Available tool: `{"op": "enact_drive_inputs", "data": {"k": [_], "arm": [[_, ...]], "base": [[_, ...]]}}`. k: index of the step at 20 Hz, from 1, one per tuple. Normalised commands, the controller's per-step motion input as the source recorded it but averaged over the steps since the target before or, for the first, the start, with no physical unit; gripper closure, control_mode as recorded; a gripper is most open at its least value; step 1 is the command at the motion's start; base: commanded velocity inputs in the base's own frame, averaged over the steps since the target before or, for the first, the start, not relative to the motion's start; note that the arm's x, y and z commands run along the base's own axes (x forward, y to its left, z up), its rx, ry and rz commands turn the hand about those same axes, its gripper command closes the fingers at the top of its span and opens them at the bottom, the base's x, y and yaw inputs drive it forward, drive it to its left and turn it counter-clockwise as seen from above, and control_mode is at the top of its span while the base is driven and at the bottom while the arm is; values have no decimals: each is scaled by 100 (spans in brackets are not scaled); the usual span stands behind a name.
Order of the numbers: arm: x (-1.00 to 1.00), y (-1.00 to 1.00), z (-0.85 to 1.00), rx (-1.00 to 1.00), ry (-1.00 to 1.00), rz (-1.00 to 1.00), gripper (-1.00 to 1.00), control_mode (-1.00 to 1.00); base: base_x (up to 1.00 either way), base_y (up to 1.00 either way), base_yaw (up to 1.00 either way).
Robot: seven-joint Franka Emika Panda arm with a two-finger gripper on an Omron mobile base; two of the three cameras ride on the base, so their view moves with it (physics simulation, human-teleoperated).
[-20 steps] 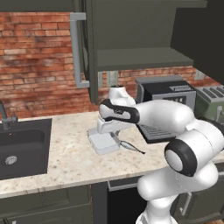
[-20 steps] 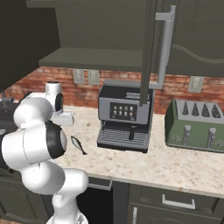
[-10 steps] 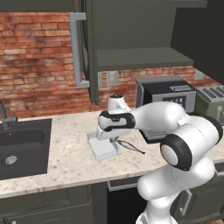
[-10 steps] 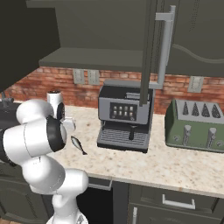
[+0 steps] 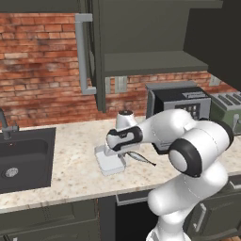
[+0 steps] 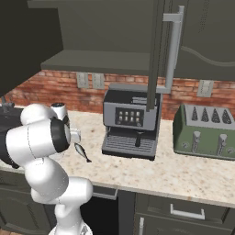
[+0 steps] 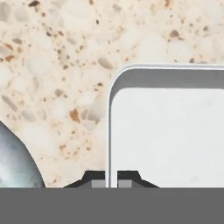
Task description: Retrieve the tupperware from the cabinet, then place the raw meat into the tupperware to avoid contamination.
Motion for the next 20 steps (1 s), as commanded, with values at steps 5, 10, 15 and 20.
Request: {"op": "enact_drive_inputs", "data": {"k": [5, 10, 15, 20], "arm": [[4, 3, -16, 0, -5, -1, 100, -100], [3, 6, -13, 0, -5, -1, 100, -100], [1, 4, -2, 0, 0, 0, -100, -100], [0, 0, 0, 0, 0, 0, -100, -100]], "base": [[0, 0, 0], [0, 0, 0], [0, 0, 0], [0, 0, 0]]}}
